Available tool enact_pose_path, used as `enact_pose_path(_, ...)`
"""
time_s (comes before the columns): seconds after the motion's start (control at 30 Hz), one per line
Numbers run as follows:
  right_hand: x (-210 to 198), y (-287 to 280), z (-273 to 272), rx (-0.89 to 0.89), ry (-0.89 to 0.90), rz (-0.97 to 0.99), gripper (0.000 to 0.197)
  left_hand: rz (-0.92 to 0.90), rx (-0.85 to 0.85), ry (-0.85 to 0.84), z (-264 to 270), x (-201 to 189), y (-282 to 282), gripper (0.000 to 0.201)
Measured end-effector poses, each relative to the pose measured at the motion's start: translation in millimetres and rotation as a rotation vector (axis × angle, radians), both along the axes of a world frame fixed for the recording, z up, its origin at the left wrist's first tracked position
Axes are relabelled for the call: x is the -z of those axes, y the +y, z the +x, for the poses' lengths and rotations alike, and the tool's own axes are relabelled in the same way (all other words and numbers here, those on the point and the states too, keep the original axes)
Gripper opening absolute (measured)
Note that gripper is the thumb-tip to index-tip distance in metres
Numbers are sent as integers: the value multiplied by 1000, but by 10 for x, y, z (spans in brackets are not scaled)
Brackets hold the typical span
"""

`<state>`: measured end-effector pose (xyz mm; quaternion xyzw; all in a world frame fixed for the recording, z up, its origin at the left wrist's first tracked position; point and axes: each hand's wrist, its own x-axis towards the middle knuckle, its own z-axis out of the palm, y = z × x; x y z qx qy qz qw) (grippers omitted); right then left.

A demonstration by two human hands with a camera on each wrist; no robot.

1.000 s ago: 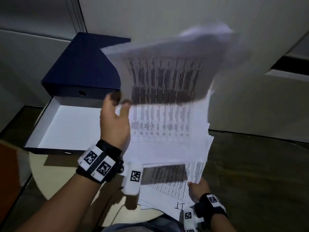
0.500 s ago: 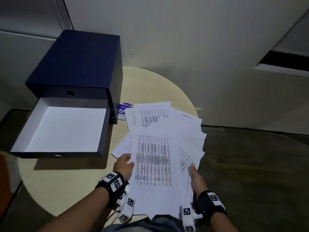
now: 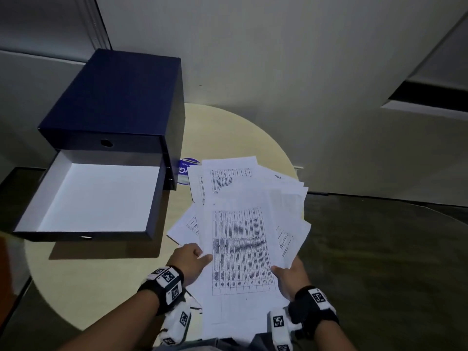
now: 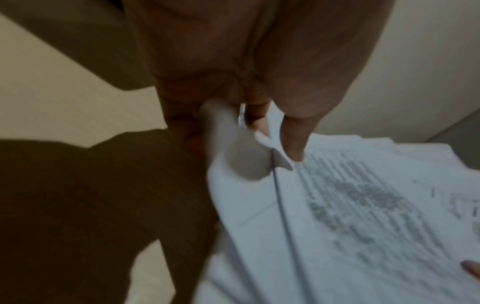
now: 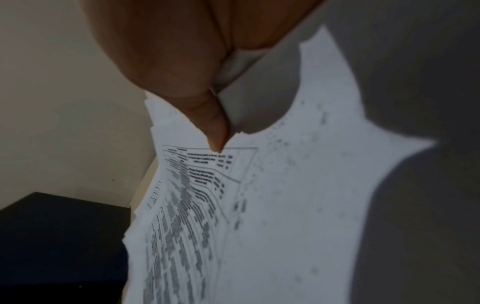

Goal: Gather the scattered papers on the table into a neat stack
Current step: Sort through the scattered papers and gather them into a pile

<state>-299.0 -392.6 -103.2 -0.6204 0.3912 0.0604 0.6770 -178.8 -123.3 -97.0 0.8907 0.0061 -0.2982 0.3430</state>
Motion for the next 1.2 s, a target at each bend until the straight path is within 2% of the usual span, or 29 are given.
enact_pose_path(0.07,-85,-22,38,19,-34,28,49,-134,-81,-65,47,-41,42,31)
enact_pose_path(0.13,-204,-12,95,11,-71,62,50,-353,-196,24,102,-211,27,40)
enact_pose_path(0.2,-296,16,190,-23,-92,96,52,-540,-225,185,145,-289,27,32)
enact_pose_path(0.3,-310,120,372,-199,-41,12,51,-683,-275,279,163,-132,159,34)
enact_pose_path(0.37,-321,217,472,-410,38,-71,56,-670,-366,268,126,49,294,32)
enact_pose_path(0.43,-325,270,545,-497,138,-228,54,-593,-408,215,58,181,411,24)
enact_pose_path(0.47,-308,250,578,-471,203,-396,52,-532,-426,177,28,275,456,23)
enact_pose_path(0.5,-327,221,600,-418,254,-591,52,-457,-441,141,-3,349,502,28)
enact_pose_path(0.53,-315,165,603,-324,286,-702,55,-382,-448,113,-38,384,531,36)
enact_pose_path(0.57,-299,111,605,-217,309,-711,60,-335,-448,99,-59,411,551,42)
enact_pose_path(0.63,-257,11,604,-89,369,-543,73,-296,-434,100,-59,495,579,50)
enact_pose_path(0.67,-249,-27,597,-73,383,-460,77,-301,-426,109,-55,490,577,52)
enact_pose_path(0.73,-196,-79,593,-81,380,-417,81,-309,-414,110,-29,568,607,53)
enact_pose_path(0.8,-172,-95,624,-59,359,-430,74,-319,-404,113,-19,618,625,53)
enact_pose_path(0.9,-145,-97,662,-57,351,-443,55,-341,-402,98,-23,604,620,50)
enact_pose_path(1.0,-144,-138,665,-57,368,-494,47,-362,-418,95,-22,601,619,45)
enact_pose_path(1.1,-211,-250,606,3,341,-525,28,-404,-425,120,-11,625,630,32)
enact_pose_path(1.2,-277,-435,505,105,331,-544,29,-415,-441,118,-1,618,625,34)
